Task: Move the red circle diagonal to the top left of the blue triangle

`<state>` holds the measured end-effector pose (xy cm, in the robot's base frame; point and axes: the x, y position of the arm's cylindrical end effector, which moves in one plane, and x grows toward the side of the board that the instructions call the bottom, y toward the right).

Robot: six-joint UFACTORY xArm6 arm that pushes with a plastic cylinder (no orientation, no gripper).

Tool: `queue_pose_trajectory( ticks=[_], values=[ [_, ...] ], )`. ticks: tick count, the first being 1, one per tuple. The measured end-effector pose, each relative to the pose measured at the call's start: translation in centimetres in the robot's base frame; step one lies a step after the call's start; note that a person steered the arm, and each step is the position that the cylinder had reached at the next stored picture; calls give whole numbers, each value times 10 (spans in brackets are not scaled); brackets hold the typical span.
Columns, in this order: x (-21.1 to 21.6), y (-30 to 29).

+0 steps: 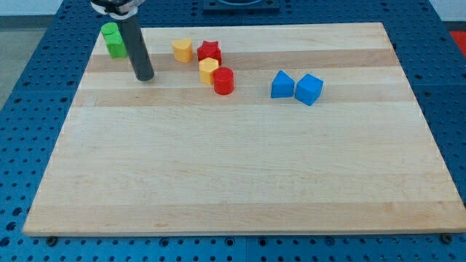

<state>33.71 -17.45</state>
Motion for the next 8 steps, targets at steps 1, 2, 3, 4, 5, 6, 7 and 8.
queue_pose_trajectory(
  ticks=[1,2,3,4,5,6,7,8],
  values=[
    [12,15],
    [34,42],
    [60,86],
    [63,113],
    [53,113],
    [42,113],
    [33,117],
    [19,118]
  ],
)
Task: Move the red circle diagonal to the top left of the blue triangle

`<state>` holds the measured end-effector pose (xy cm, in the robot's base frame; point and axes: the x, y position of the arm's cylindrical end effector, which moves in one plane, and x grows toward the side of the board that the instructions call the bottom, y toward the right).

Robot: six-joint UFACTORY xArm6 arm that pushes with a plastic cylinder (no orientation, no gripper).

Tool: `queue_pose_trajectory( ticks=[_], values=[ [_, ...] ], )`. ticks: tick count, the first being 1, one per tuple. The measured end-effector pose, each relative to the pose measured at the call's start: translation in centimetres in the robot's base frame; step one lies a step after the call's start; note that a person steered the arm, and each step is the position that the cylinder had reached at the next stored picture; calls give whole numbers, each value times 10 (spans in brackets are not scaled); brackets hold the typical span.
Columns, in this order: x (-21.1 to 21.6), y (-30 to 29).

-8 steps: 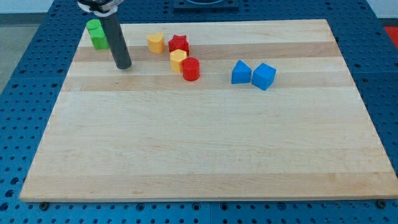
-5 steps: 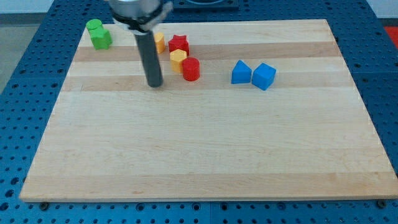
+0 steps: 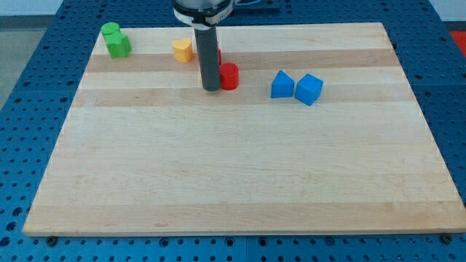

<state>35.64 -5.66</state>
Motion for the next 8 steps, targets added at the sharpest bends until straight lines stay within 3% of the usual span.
queue_pose_trajectory(
  ticks=[4,5,7,8],
  values=[
    [-33,9],
    [-7,27],
    [2,37],
    [11,76]
  ],
)
